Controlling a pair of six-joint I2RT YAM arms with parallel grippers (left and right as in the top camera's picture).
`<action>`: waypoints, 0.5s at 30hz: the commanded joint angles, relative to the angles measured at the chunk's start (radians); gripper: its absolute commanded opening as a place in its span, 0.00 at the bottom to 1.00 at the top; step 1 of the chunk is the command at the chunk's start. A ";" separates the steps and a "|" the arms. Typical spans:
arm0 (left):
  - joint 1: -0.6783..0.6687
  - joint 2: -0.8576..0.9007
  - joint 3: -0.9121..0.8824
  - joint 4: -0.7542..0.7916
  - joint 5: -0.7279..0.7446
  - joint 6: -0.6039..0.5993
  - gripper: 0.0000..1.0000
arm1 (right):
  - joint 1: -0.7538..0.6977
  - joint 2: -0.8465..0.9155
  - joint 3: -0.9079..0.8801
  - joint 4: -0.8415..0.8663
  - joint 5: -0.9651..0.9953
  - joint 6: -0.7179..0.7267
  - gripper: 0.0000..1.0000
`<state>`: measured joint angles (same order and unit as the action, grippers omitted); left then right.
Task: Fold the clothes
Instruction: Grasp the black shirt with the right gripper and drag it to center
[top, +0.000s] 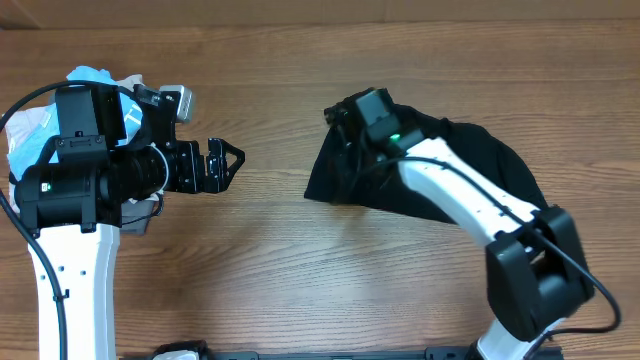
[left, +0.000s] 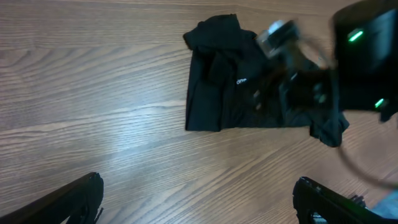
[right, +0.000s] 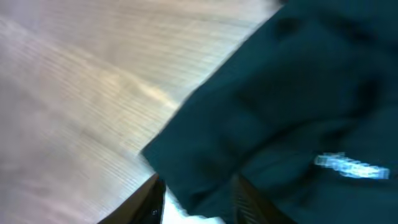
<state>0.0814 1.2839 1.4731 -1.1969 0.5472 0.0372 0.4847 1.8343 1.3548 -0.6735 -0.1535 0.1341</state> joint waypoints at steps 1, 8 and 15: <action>-0.037 0.018 0.027 0.010 0.004 0.027 0.99 | -0.135 -0.113 0.009 0.010 0.056 0.072 0.51; -0.206 0.145 0.027 0.080 0.000 0.014 0.57 | -0.444 -0.172 0.009 -0.057 -0.120 0.193 0.66; -0.424 0.444 0.027 0.204 -0.089 -0.022 0.50 | -0.671 -0.172 0.007 -0.229 -0.197 0.267 0.69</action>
<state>-0.2825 1.6264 1.4864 -1.0203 0.5140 0.0402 -0.1501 1.6752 1.3556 -0.8799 -0.2893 0.3630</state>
